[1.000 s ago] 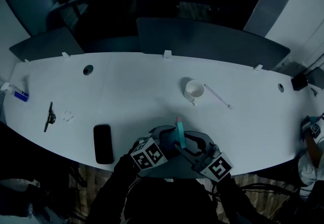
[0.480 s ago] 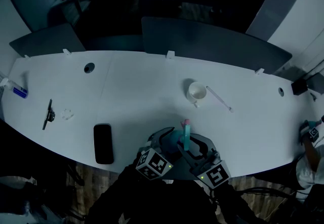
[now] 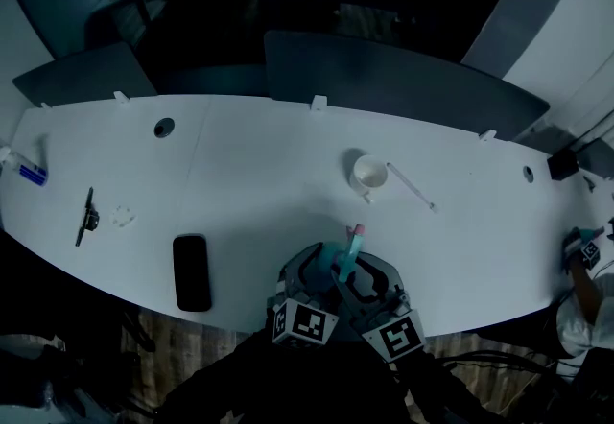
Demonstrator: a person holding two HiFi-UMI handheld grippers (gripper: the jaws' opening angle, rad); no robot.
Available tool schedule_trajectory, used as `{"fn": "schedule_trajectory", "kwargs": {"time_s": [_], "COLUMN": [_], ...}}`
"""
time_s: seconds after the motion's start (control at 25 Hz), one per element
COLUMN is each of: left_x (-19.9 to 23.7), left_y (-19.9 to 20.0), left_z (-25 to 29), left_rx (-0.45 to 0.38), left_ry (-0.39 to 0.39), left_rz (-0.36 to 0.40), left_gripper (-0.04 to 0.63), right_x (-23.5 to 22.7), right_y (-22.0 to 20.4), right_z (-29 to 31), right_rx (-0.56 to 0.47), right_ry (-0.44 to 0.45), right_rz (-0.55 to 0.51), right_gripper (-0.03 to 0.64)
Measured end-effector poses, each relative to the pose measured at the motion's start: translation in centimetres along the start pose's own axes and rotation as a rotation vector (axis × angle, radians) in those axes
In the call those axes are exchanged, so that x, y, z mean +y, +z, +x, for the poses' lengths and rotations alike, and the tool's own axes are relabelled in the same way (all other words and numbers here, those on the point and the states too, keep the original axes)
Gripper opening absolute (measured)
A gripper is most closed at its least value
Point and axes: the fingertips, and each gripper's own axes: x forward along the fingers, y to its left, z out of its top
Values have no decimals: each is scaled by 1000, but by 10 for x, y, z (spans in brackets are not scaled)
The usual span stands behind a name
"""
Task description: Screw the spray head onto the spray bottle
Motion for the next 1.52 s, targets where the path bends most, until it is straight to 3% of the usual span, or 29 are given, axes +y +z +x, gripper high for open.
{"fn": "schedule_trajectory", "kwargs": {"time_s": [0.08,0.28,0.36,0.4,0.48,0.64,0.72,0.84,1.08,1.2,1.44,1.52], "left_x": [-2,-3,-6,-7,-5,2,4,3,3,4,3,4], "left_y": [-2,1,4,6,8,12,11,10,10,10,10,10], "left_z": [1,-7,-6,-5,-2,-3,-4,-4,-1,-1,-1,-1], "left_rx": [25,26,38,37,15,-22,-18,-15,-13,-13,-12,-14], "left_ry": [-29,-390,-478,-481,-406,-112,-23,-33,-62,-63,-68,-68], "left_rz": [23,107,151,161,137,48,28,21,15,22,27,31], "left_gripper": [367,371,332,331,328,328,328,330,330,328,330,330], "right_x": [-1,0,-2,-3,-7,-7,-4,-3,-8,-4,-11,-13], "right_y": [-2,-4,-2,-1,0,0,0,-2,2,5,6,4], "right_z": [0,0,2,3,4,4,4,4,7,9,9,8], "right_rx": [18,48,55,55,59,90,113,132,145,148,188,204], "right_ry": [-13,94,142,151,128,-2,-58,-52,73,106,71,71], "right_rz": [16,33,28,20,-5,-72,-84,-30,59,98,139,135], "right_gripper": [127,127,128,127,127,127,127,127,129,175,172,137]}}
